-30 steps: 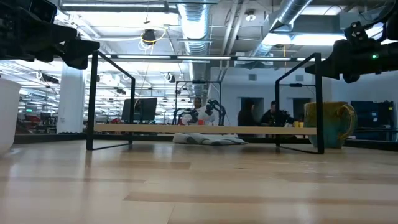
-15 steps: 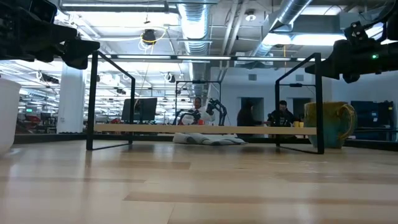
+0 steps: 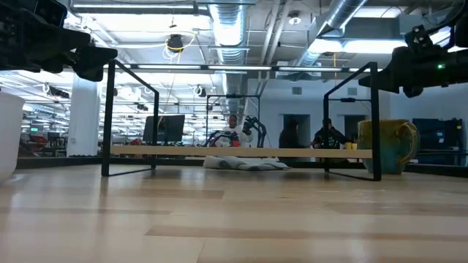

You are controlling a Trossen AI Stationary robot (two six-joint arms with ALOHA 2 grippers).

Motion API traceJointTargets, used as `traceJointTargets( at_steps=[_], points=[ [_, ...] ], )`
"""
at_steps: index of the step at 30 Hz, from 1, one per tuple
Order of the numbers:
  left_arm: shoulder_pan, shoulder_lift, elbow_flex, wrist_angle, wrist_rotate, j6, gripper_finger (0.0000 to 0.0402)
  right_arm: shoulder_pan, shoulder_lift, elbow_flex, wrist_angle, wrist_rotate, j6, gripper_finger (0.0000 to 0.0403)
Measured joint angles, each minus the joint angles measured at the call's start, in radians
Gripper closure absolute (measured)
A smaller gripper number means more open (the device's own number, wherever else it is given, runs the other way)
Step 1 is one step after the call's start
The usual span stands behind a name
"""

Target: Stack small to large cups/mugs on shelf

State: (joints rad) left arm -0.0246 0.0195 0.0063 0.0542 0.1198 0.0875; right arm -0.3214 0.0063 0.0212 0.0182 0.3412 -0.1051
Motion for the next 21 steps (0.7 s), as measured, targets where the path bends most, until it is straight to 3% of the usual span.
traceJointTargets(
  at_steps=[21],
  points=[
    [0.0, 0.0, 0.0, 0.0, 0.0, 0.009, 0.0136, 0.0, 0.0, 0.0, 0.0, 0.0, 0.0, 0.0374]
  ],
)
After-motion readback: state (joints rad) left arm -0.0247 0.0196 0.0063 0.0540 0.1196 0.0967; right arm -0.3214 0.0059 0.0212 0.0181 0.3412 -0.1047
